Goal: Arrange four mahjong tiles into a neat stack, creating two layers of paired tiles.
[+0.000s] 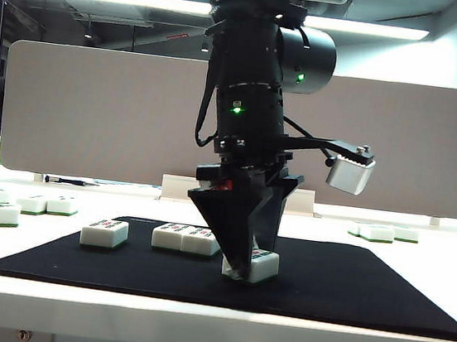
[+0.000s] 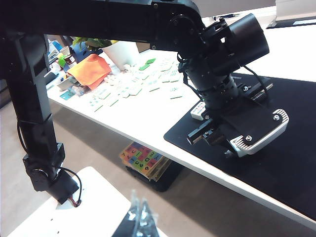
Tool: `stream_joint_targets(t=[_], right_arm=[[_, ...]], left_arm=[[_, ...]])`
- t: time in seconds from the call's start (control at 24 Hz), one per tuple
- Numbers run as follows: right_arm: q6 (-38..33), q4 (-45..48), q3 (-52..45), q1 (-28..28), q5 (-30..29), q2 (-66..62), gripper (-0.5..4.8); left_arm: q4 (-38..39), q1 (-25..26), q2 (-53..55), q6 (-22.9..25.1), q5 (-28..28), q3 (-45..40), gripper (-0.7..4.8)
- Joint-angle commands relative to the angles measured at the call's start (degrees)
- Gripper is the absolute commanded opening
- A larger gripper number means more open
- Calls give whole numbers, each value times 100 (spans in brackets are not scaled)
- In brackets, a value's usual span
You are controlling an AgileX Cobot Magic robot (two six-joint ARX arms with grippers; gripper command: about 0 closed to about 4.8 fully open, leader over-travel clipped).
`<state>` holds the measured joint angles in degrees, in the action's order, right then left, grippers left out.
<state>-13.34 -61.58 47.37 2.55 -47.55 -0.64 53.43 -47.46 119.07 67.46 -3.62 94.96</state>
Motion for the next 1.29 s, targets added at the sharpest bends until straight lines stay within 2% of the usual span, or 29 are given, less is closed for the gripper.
stream_joint_targets(t=[0.04,0.08,0.13,0.25,0.38,0.42,0.58,0.67,0.79,0.88,1.0,1.13,1.21,1.29], right_arm=[[35,50,13,7,9,68,-1],[35,50,13,4,9,68,-1],[35,50,13,4,9,68,-1],[35,50,13,4,9,68,-1],[35,50,13,4,70,68,-1],[33,48,13,4,120,68,-1],[33,50,13,4,140,68,-1],[33,48,13,4,142,68,-1],[33,48,13,4,142,68,-1],[33,50,13,4,160,68,-1],[33,50,13,2,164,68,-1],[35,50,13,2,162,68,-1],[35,50,13,2,164,68,-1],[35,50,13,2,162,68,-1]], left_arm=[[42,-37,44,-39,-48,7,238],[57,-37,57,-39,-48,7,190],[63,-42,59,-42,-48,7,173],[136,-79,17,-282,153,35,174],[426,-85,0,-964,1224,496,173],[481,-85,-2,-962,1436,647,173],[494,2,-24,-962,1644,798,174],[566,271,-42,-1014,1244,798,174],[588,796,-76,-1547,39,798,175],[614,1071,-85,-1561,-487,798,175],[605,1296,-85,-1497,-566,798,175],[748,1283,-83,-765,-564,796,177],[767,1281,-83,-734,-553,796,179],[798,1281,-83,-428,-542,796,179]])
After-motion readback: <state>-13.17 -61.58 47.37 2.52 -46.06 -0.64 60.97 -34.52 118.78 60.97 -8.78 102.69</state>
